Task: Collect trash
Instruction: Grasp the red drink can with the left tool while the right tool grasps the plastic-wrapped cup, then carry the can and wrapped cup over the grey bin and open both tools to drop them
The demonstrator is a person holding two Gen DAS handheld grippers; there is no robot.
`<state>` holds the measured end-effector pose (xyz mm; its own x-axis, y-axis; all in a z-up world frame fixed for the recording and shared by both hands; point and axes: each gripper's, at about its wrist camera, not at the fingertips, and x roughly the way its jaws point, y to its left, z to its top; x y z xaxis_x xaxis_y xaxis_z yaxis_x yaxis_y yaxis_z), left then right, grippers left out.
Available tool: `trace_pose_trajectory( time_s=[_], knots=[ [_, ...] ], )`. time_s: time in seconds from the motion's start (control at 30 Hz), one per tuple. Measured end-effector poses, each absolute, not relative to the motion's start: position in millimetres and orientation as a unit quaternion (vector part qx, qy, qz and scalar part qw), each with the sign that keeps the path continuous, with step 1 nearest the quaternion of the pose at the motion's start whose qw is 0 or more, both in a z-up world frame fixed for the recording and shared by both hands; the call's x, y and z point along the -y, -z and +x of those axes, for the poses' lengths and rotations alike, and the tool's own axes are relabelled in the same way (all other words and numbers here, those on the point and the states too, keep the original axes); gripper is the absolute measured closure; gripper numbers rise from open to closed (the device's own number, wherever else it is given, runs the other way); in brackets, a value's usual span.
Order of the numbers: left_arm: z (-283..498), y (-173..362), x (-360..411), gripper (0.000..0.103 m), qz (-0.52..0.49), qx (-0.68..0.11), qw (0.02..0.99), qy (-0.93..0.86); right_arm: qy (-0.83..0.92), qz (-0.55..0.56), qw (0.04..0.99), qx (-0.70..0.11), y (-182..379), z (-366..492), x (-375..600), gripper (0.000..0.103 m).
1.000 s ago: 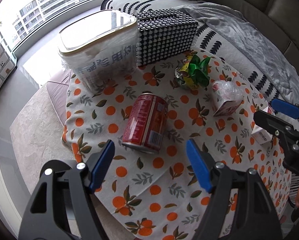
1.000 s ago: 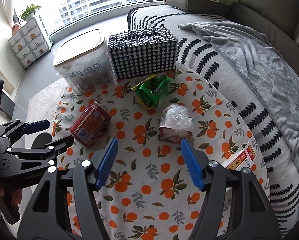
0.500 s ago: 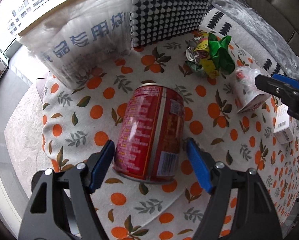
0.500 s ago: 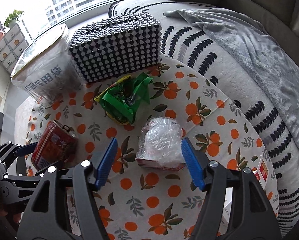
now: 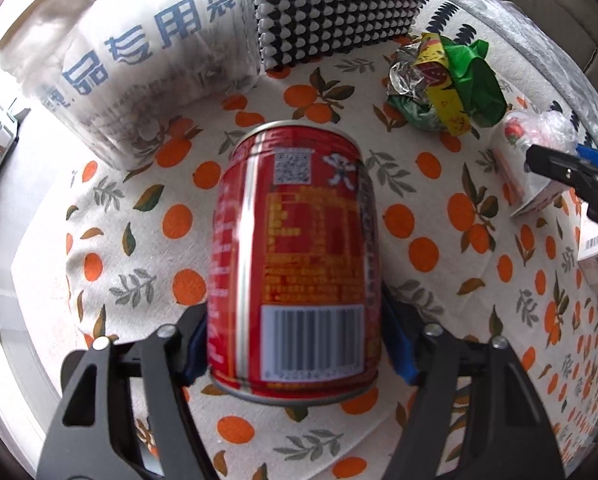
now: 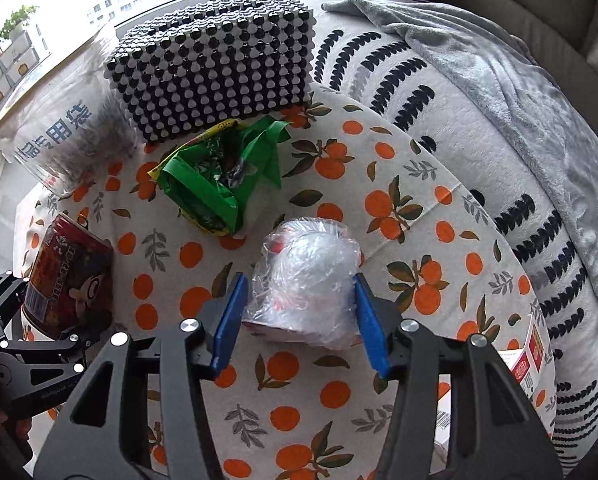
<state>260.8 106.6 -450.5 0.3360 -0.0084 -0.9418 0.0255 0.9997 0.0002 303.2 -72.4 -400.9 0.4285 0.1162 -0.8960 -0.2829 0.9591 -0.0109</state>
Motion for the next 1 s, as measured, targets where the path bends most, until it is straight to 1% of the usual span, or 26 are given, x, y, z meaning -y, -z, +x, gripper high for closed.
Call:
trace_pose_trajectory(
  time_s=[0.1,0.13,0.27,0.47,1.0],
  knots=[
    [262,450,-108,0.038,-0.004,-0.576,0.817,0.017,-0.120,-0.078,0.845,-0.516,397,301,73,0.064],
    [262,450,-108,0.038,-0.009,-0.576,0.817,0.020,-0.125,-0.076,0.844,-0.516,395,301,73,0.078],
    [259,444,-105,0.038,-0.011,-0.573,0.819,0.025,-0.133,-0.073,0.840,-0.521,391,297,71,0.084],
    [248,434,-101,0.038,-0.012,-0.572,0.820,0.034,-0.140,-0.070,0.838,-0.523,382,283,70,0.086],
    [202,399,-101,0.038,-0.031,-0.564,0.825,0.029,-0.175,-0.062,0.832,-0.523,351,239,63,0.087]
  ],
)
